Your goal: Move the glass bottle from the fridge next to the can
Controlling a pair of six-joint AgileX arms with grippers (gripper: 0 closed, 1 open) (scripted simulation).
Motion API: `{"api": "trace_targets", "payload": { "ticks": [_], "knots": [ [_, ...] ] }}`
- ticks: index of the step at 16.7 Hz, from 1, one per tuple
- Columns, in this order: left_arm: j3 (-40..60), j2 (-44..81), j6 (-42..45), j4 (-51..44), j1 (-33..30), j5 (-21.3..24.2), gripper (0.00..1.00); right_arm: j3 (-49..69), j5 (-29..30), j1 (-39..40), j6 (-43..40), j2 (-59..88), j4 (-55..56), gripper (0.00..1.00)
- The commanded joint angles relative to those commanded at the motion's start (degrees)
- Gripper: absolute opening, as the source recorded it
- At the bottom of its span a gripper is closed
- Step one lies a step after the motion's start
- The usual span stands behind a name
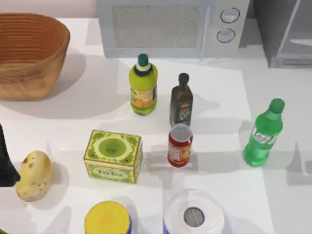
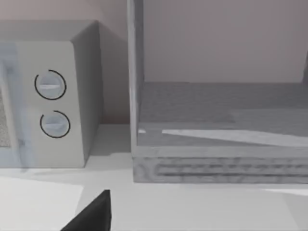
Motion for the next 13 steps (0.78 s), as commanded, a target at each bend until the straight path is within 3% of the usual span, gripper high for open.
{"api": "trace_targets", "payload": {
  "ticks": [6,13],
  "knots": [
    [0.0,0.0,0.0,0.0,0.0,0.0,1.0,4.3,0.2,0.0,0.0,-4.6,-6.2,1.0],
    [0.0,0.0,0.0,0.0,0.0,0.0,1.0,18.6,0.1,0.0,0.0,-22.1,-38.0,1.0]
  ]
}}
